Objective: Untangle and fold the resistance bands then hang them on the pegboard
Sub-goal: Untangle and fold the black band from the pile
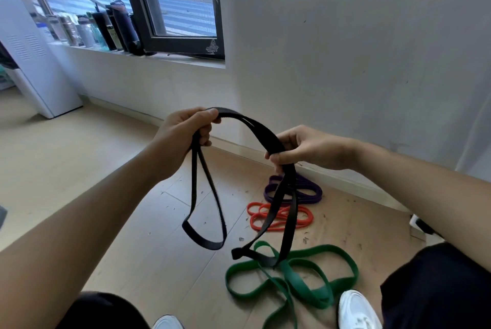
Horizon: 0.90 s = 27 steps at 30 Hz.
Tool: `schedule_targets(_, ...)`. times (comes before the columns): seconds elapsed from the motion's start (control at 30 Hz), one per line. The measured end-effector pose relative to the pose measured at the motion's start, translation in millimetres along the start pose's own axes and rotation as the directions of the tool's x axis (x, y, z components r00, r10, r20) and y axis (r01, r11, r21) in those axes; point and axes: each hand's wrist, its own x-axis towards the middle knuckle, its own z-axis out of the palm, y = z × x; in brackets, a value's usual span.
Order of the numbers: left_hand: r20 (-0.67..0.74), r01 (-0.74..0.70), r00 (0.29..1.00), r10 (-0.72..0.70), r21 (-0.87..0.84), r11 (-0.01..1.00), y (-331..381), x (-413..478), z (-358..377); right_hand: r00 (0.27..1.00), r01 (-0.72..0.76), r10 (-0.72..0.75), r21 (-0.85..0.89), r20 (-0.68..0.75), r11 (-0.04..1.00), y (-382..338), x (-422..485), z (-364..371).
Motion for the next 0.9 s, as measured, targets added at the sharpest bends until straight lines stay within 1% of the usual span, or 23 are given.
schedule_targets(0.1, -0.006, 0.048, 0.999, -0.048, 0.045, 0.998, -7, -2, -10, 0.998, 0.041, -0.040, 0.033, -0.047, 0.999, -1, -1, -2)
schedule_targets(0.2, 0.022, 0.064, 0.997, -0.067, 0.119, 0.991, -12, -4, -18, 0.992, 0.077, -0.073, 0.039, -0.103, 0.996, -3, -3, -3)
schedule_targets(0.4, 0.214, 0.093, 0.966, -0.144, 0.230, 0.969, -9, -8, -17, 0.989, 0.100, -0.106, -0.058, -0.099, 0.993, -5, -3, 2)
schedule_targets(0.5, 0.265, 0.095, 0.951, -0.161, 0.244, 0.965, -6, -12, -5, 0.991, 0.107, -0.114, -0.091, -0.066, 0.990, -7, 0, 10)
schedule_targets(0.67, 0.290, 0.170, 0.924, -0.251, 0.279, 0.945, -2, -11, 17, 0.993, 0.119, -0.121, -0.083, -0.016, 0.989, -12, 3, 16)
schedule_targets(0.77, 0.329, 0.131, 0.910, -0.251, 0.346, 0.929, -2, -11, 21, 0.994, 0.106, -0.107, -0.103, -0.010, 0.989, -12, 1, 15)
schedule_targets(0.9, 0.254, 0.104, 0.945, -0.206, 0.362, 0.926, 0, -8, 25, 0.981, 0.109, -0.146, -0.260, -0.128, 0.959, -9, 3, 12)
